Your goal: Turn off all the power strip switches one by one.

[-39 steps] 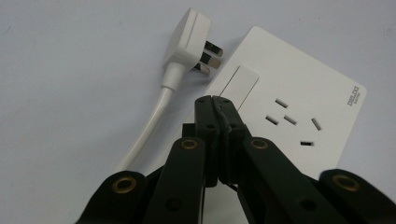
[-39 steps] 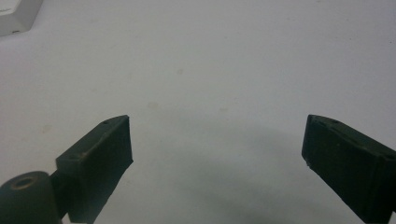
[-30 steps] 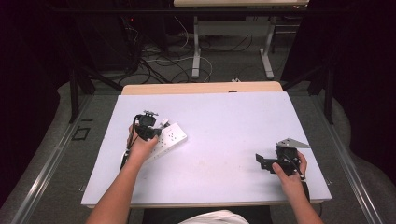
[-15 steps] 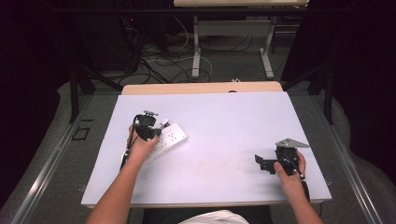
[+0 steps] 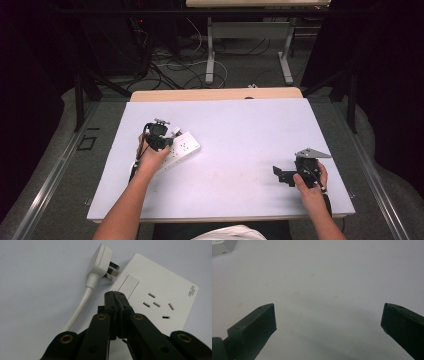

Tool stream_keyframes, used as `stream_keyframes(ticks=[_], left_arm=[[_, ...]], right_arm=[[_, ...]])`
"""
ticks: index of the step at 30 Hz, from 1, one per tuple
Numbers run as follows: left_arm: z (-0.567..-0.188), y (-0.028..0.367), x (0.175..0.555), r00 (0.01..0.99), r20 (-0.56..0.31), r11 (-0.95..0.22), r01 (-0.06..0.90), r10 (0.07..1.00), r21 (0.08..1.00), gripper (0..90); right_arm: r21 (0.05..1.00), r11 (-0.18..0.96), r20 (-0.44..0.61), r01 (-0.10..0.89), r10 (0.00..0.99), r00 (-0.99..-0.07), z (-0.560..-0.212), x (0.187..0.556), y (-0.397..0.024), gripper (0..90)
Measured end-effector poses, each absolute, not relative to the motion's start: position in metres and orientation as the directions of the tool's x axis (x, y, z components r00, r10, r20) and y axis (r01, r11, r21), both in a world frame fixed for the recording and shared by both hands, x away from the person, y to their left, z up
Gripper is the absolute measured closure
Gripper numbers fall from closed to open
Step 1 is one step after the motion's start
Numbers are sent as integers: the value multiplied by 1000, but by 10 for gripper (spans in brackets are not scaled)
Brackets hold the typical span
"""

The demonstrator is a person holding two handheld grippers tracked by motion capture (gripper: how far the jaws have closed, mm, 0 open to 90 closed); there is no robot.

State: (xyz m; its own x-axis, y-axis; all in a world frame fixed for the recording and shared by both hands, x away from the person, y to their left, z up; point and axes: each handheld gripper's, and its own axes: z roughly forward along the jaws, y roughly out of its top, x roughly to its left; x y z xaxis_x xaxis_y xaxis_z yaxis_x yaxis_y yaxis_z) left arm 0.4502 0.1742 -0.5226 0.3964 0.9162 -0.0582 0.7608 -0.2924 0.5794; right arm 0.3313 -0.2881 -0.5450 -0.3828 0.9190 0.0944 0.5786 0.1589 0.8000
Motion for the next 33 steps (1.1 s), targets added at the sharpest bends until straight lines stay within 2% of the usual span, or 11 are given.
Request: stream_keyframes(ticks=[33], left_arm=[[-519,159,445,416,-33,-321,746,909,583,899]], right_arm=[[798,149,109,584,917,-384,-545,332,-287,0]])
